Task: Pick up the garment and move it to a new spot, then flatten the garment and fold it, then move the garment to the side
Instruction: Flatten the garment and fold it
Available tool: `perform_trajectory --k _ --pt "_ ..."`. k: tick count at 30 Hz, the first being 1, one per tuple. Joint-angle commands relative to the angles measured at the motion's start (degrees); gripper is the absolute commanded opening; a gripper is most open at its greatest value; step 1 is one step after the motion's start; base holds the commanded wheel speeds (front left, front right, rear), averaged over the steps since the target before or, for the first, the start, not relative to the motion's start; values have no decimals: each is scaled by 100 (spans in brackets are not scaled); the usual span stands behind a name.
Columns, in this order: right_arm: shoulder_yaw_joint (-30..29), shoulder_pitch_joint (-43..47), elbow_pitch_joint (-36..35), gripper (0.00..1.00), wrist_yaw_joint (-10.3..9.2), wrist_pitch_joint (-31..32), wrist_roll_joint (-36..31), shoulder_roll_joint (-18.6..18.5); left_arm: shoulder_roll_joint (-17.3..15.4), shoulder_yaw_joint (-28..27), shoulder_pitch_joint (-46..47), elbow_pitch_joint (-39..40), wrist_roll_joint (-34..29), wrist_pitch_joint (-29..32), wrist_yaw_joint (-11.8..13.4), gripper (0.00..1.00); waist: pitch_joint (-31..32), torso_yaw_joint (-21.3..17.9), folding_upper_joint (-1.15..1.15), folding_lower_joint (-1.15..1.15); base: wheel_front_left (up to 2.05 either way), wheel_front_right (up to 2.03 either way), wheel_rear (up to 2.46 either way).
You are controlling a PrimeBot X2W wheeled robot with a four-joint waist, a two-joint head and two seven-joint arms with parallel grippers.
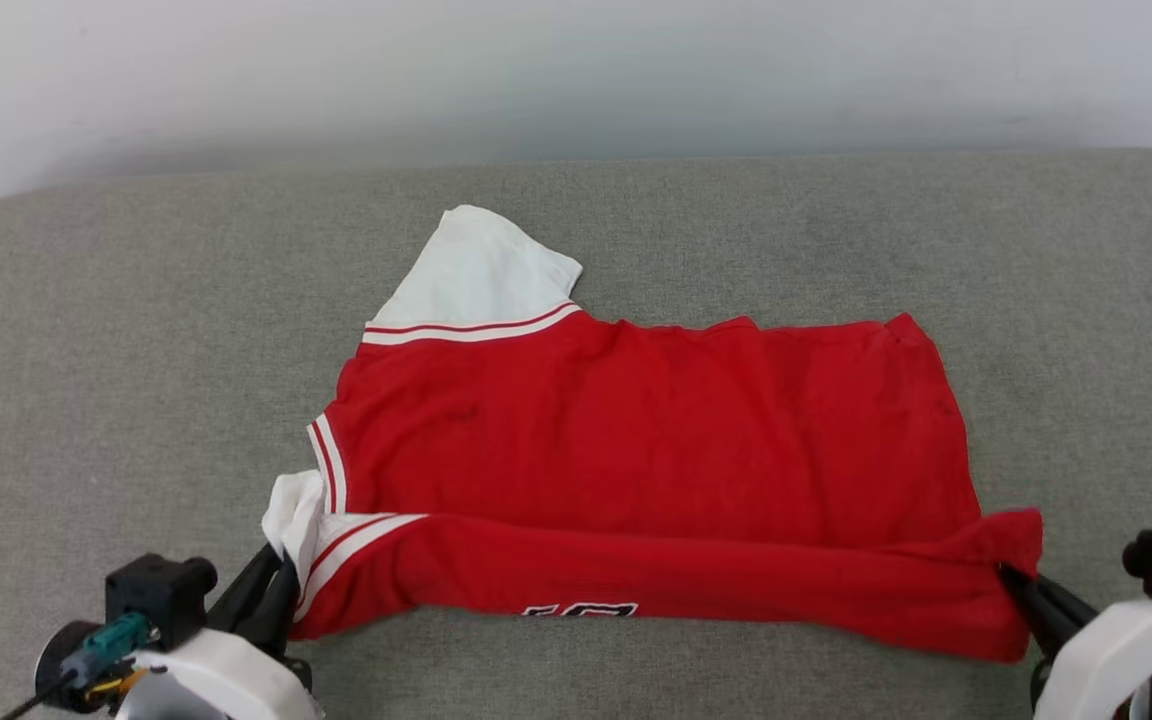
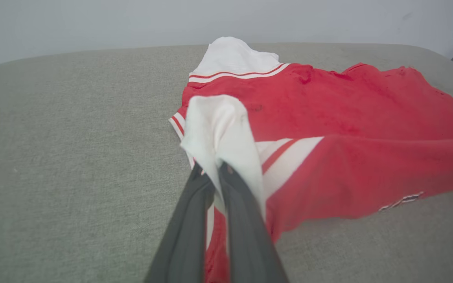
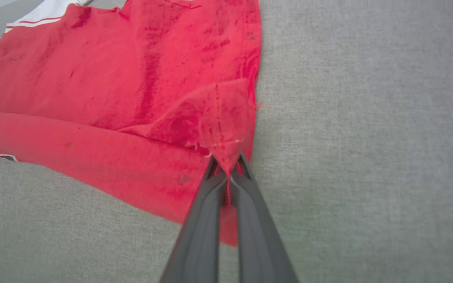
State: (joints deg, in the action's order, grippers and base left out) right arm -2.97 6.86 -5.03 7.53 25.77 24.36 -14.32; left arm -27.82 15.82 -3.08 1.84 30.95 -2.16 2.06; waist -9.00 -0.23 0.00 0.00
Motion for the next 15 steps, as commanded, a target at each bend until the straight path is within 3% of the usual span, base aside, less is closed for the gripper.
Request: perform_trajectory --k 1,12,13,14,15 --pt "48 -232 82 0 -8 -30 -68 -67 -22 19 223 -86 -37 30 -66 0 -133 -3 0 0 0 0 0" --pt "665 -1395 1211 0 -7 -244 -55 -337 130 367 976 -1106 114 284 -526 0 -743 -34 0 0 0 0 0" --pt "737 -1471 1620 33 -9 -395 -39 -317 215 425 1040 -1373 215 297 -604 67 -782 -6 0 0 0 0 0" --pt "754 -1472 1718 74 -9 -484 -42 -326 236 444 1058 -1438 239 289 -621 98 -784 7 0 0 0 0 0" --pt "763 -1452 1827 100 -9 -540 15 -307 251 452 1089 -1493 261 269 -639 100 -780 19 0 0 0 0 0"
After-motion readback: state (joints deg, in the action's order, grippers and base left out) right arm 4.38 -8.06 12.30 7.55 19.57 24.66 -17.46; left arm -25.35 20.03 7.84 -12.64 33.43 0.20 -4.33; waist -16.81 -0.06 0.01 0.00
